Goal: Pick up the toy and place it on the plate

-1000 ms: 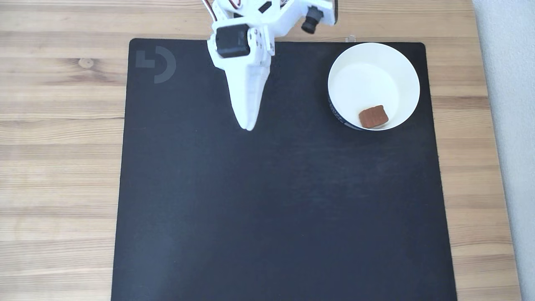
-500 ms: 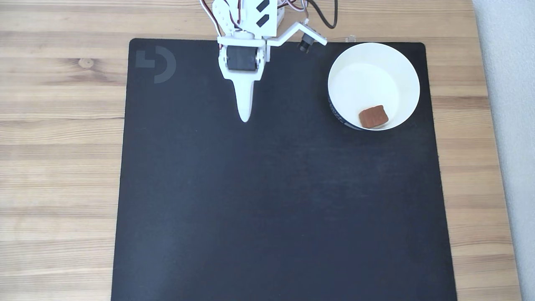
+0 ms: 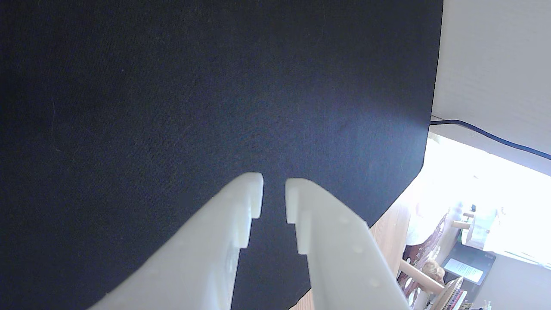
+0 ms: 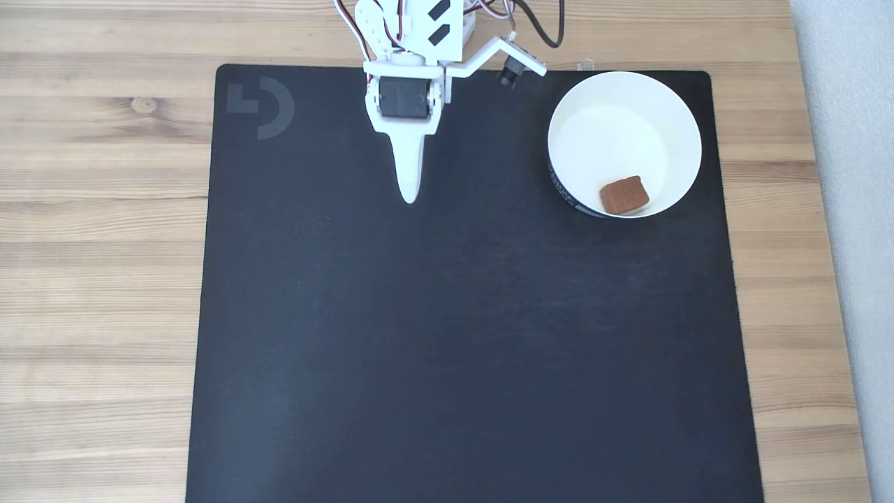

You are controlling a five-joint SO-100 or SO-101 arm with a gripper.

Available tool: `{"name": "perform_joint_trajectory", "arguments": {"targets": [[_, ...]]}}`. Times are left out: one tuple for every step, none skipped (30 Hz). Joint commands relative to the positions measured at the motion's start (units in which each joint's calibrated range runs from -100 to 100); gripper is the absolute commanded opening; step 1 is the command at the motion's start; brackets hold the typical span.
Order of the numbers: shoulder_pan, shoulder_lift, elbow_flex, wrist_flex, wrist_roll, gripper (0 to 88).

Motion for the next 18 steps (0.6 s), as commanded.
{"name": "perform_joint_trajectory", "arguments": {"targets": [[0.43, -0.75, 0.69, 0.45, -0.11, 2.9], [0.18, -0.67, 0.69, 0.45, 0.00, 2.9], [0.01, -0.67, 0.69, 0.45, 0.10, 2.9], [0.01, -0.67, 0.69, 0.45, 0.10, 2.9], [0.01, -0.67, 0.69, 0.45, 0.10, 2.9], [0.01, -0.67, 0.69, 0.45, 0.10, 2.9], [0.01, -0.67, 0.69, 0.45, 0.05, 2.9], [0.01, -0.67, 0.69, 0.45, 0.05, 2.9], [0.01, -0.67, 0.69, 0.45, 0.10, 2.9], [0.01, -0.67, 0.69, 0.45, 0.10, 2.9], [0.01, -0.67, 0.69, 0.45, 0.10, 2.9], [0.01, -0.67, 0.69, 0.45, 0.10, 2.9], [0.01, -0.67, 0.69, 0.45, 0.10, 2.9], [0.01, -0.67, 0.69, 0.45, 0.10, 2.9], [0.01, -0.67, 0.69, 0.45, 0.10, 2.9], [0.01, -0.67, 0.69, 0.45, 0.10, 2.9], [0.01, -0.67, 0.69, 0.45, 0.10, 2.9], [0.01, -0.67, 0.69, 0.45, 0.10, 2.9]]}}
